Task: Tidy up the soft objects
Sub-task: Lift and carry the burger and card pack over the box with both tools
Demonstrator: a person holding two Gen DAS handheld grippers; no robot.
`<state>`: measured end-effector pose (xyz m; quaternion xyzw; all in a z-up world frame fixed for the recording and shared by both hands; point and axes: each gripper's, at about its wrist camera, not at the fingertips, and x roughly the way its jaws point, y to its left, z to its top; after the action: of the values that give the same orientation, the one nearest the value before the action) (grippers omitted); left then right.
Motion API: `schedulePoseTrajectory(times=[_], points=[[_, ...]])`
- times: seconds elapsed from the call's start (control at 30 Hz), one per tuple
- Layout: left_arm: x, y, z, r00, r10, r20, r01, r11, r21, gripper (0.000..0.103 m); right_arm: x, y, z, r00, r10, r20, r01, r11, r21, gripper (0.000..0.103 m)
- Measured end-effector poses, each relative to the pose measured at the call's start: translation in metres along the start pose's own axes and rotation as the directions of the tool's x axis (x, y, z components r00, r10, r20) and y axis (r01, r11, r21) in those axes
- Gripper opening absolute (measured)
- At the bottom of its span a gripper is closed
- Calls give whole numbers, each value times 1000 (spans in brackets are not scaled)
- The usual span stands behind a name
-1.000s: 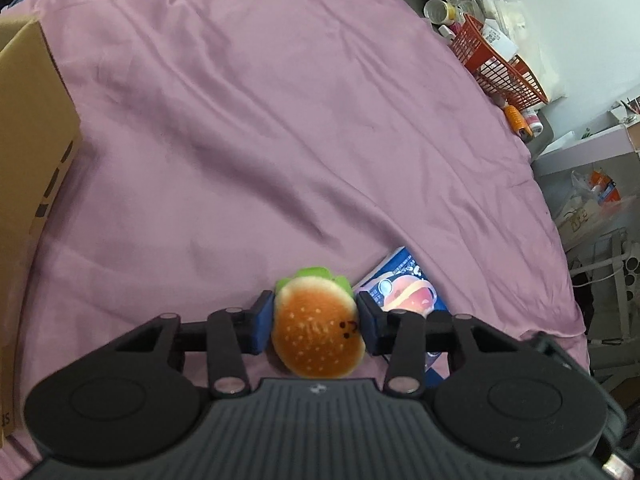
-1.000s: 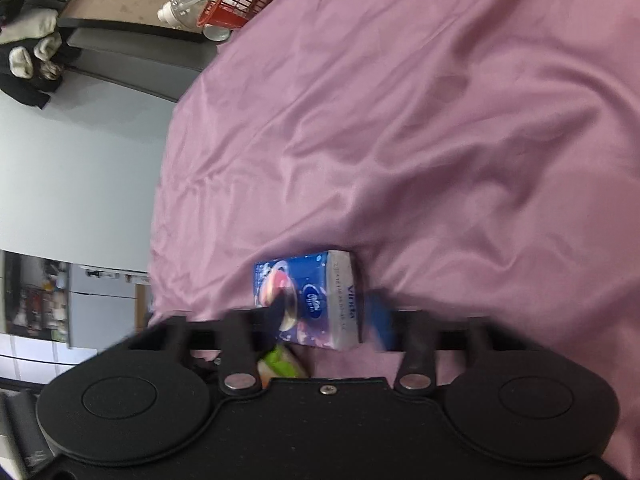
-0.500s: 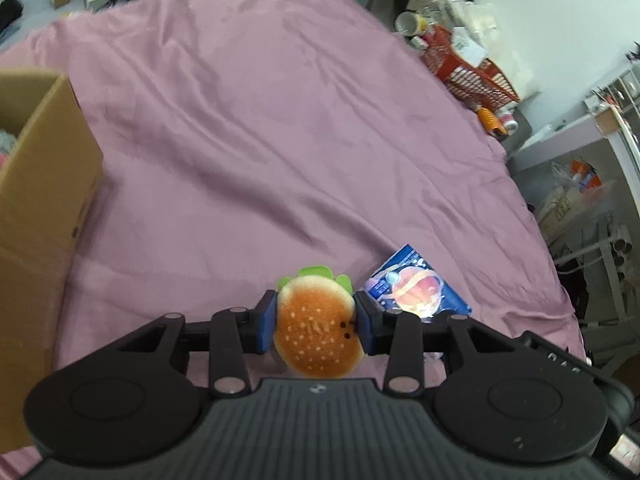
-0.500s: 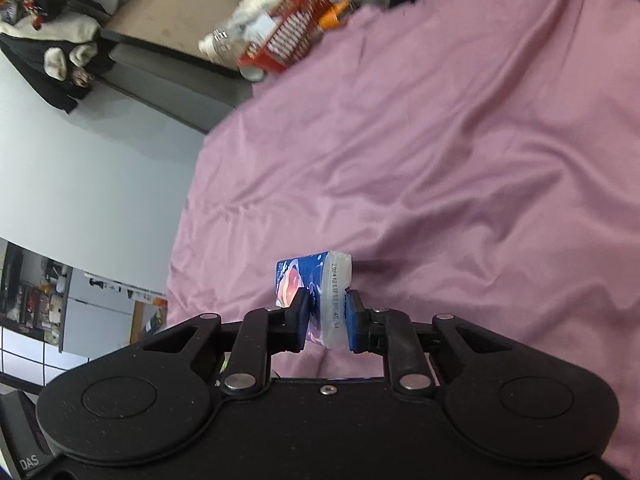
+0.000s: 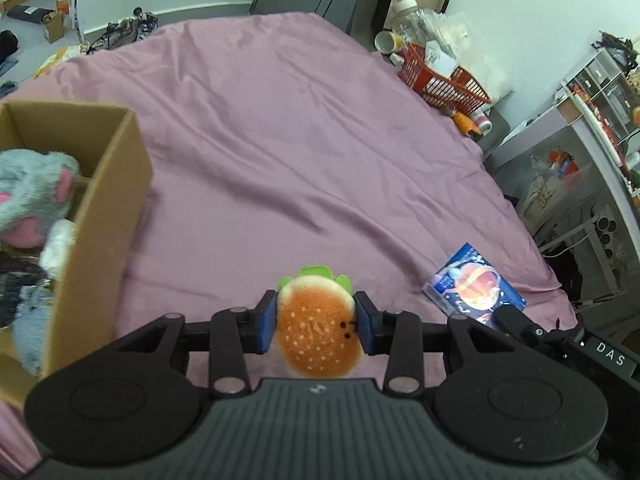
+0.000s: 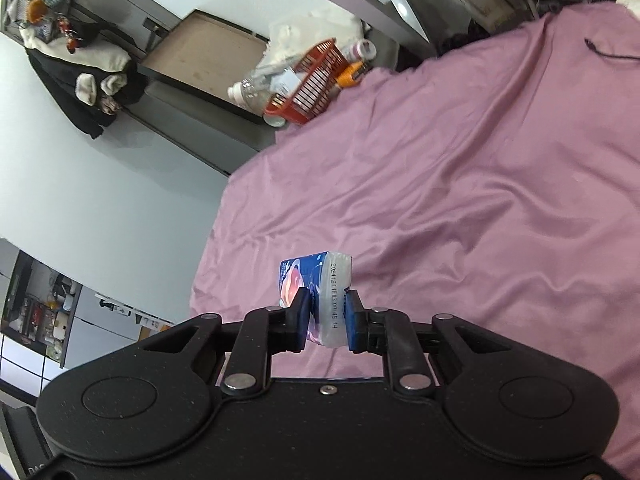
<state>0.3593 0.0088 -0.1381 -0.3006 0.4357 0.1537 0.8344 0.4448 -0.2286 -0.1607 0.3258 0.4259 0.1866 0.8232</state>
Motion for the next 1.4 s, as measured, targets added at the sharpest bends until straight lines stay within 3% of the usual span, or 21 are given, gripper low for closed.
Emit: schedulePoseTrajectory(times=[0.43, 0.9, 1.1, 1.4], points=[[-72, 36, 8, 996, -34, 88, 35, 999, -10, 39, -34, 60, -12, 992, 113, 59, -105, 986, -128, 18], [-134, 111, 18, 981, 36, 189, -19, 996, -91, 39, -34, 123, -53, 987, 162, -9, -156, 937, -311, 18], [-146, 144, 25, 976, 63, 209, -36, 991, -132, 39, -28, 151, -79, 983, 172, -59, -181, 907, -381, 18], [-131, 181, 21, 984, 48, 171, -17, 983, -181, 39, -17, 179, -116, 982, 152, -113, -188, 868, -460, 18]])
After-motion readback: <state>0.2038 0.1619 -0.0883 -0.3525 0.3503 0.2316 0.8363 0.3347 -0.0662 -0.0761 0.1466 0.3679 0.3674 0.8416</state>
